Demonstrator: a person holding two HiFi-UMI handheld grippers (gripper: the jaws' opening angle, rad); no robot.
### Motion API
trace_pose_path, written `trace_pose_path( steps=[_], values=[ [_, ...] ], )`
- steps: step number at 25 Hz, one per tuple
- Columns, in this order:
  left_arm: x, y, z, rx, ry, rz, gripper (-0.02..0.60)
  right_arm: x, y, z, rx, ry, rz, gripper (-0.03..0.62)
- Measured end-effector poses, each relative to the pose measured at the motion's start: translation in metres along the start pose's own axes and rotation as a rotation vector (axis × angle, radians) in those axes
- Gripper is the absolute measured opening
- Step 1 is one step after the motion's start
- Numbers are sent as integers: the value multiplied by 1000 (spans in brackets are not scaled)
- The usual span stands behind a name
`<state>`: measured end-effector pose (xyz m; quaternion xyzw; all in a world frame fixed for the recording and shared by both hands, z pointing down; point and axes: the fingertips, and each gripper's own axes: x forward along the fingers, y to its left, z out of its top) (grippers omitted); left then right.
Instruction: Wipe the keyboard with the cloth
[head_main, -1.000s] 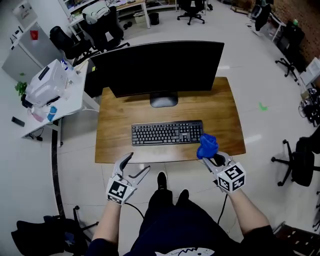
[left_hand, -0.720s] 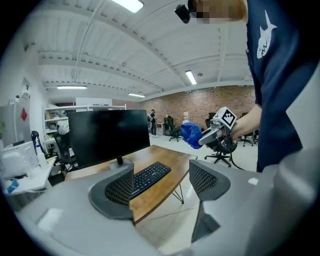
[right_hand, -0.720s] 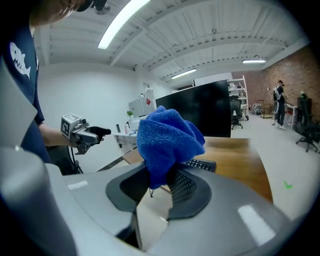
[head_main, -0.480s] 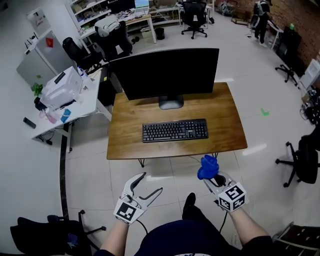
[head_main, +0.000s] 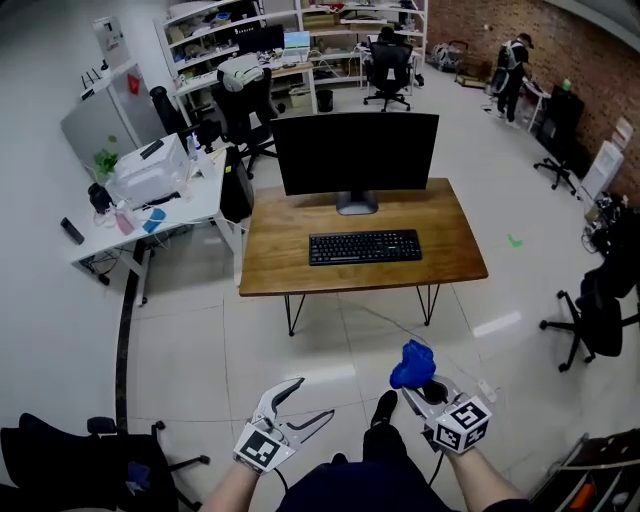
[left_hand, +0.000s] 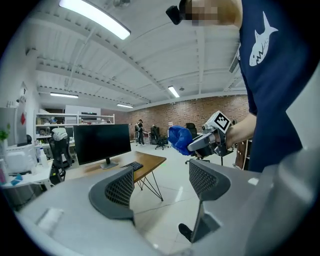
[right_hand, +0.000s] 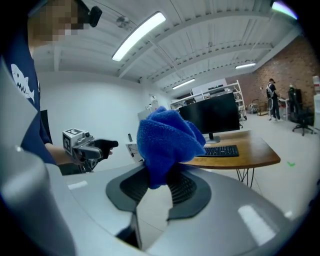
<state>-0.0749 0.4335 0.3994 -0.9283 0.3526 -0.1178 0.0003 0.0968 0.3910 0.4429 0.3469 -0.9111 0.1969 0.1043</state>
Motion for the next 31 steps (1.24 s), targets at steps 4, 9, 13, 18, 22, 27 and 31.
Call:
trace_pose_path(
  steps=[4, 9, 13, 18, 22, 27, 31],
  values=[
    [-41, -33, -7, -33, 1, -13, 337, -35, 55, -15, 6, -21, 6, 107],
    [-63, -71, 6, -43, -43, -39, 337, -72, 98, -23, 20, -45, 16, 107],
    [-70, -100, 21, -50, -70, -67, 337, -98, 119, -19, 21, -68, 24, 107],
    [-73, -150, 20, -7, -56, -82, 337, -133, 142, -38, 27, -77, 62, 107],
    [-55, -194, 34, 20, -41, -117, 337, -166, 136, -41, 27, -69, 80, 107],
    [-49, -236, 46, 5, -58, -111, 337, -203, 134, -57, 76, -65, 104, 107],
    [-67, -273, 27, 18, -73, -103, 337, -225, 148, -93, 65, -75, 104, 107]
  ],
)
